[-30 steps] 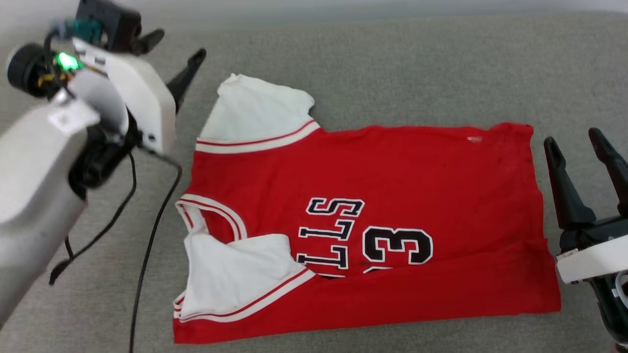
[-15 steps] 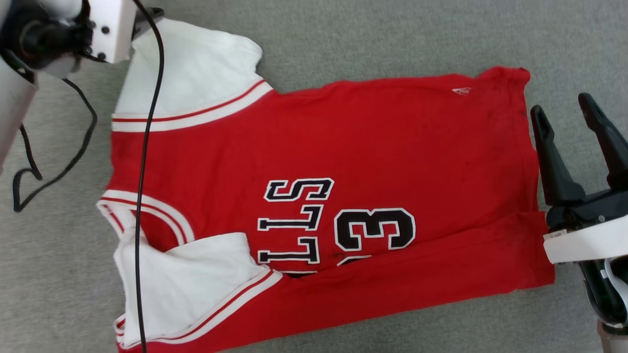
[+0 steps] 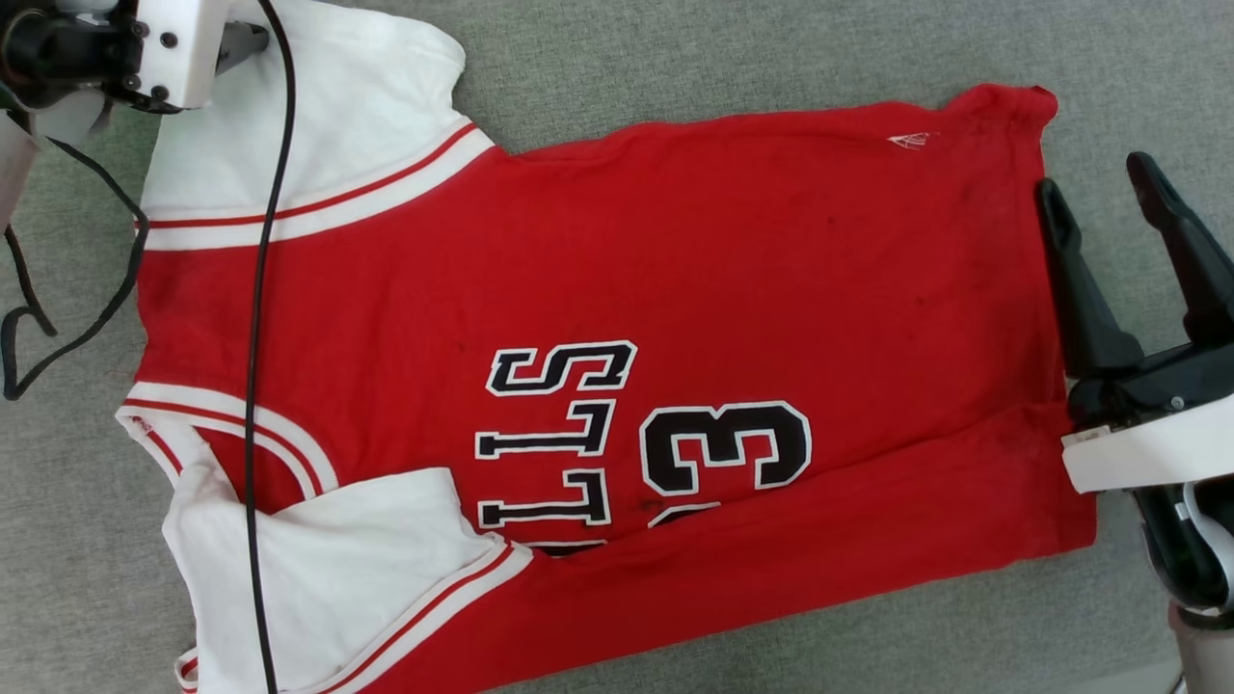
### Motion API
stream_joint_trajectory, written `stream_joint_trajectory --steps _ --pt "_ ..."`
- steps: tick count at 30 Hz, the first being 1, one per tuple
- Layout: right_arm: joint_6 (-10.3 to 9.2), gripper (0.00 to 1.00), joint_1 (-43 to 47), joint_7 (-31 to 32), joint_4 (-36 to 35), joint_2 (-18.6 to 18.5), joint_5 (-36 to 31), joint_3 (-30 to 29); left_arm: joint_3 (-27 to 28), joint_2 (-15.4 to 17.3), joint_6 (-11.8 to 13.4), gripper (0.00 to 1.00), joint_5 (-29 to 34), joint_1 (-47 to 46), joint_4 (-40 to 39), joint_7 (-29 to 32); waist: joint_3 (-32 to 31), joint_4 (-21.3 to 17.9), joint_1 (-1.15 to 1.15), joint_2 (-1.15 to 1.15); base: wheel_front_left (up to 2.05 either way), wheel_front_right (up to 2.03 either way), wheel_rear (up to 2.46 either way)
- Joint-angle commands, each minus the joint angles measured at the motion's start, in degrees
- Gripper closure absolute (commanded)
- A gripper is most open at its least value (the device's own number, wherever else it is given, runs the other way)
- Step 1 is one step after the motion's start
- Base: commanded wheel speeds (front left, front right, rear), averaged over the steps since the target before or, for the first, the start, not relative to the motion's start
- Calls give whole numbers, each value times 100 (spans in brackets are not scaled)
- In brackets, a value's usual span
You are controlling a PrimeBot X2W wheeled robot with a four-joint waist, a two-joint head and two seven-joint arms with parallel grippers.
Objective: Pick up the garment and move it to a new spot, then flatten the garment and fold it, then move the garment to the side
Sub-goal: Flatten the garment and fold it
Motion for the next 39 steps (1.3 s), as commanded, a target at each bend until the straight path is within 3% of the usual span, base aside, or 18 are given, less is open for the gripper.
stream_joint_trajectory --steps 1,8,11,18,26,31,39 --pt "-4 0 -120 -9 22 -46 28 -10 -143 -87 -37 100 -25 307 65 15 -18 23 -1 0 0 0 0" --pt "-5 0 -421 150 49 -407 63 -227 -121 -111 -76 100 20 213 -174 -657 -347 245 -1 0 0 0 0" --pt "-5 0 -670 481 88 -744 94 -278 -164 -188 -77 100 58 238 -312 -994 -558 385 -1 0 0 0 0" --pt "-5 0 -1312 2173 573 -1595 612 -76 -511 -217 -81 100 89 447 -950 -1654 -963 716 -1 0 0 0 0" --pt "-5 0 -1935 4684 1230 -2510 1501 755 -596 -198 -82 100 36 674 -1454 -2226 -1040 1022 -1 0 0 0 0" --pt "-5 0 -2294 5538 1618 -2654 1746 1052 -676 -177 -83 100 135 739 -1686 -2382 -909 1192 -1 0 0 0 0" --pt "-5 0 -2718 5857 2220 -2495 1622 1315 -694 -204 -83 100 204 631 -1904 -2535 -655 1399 -1 0 0 0 0"
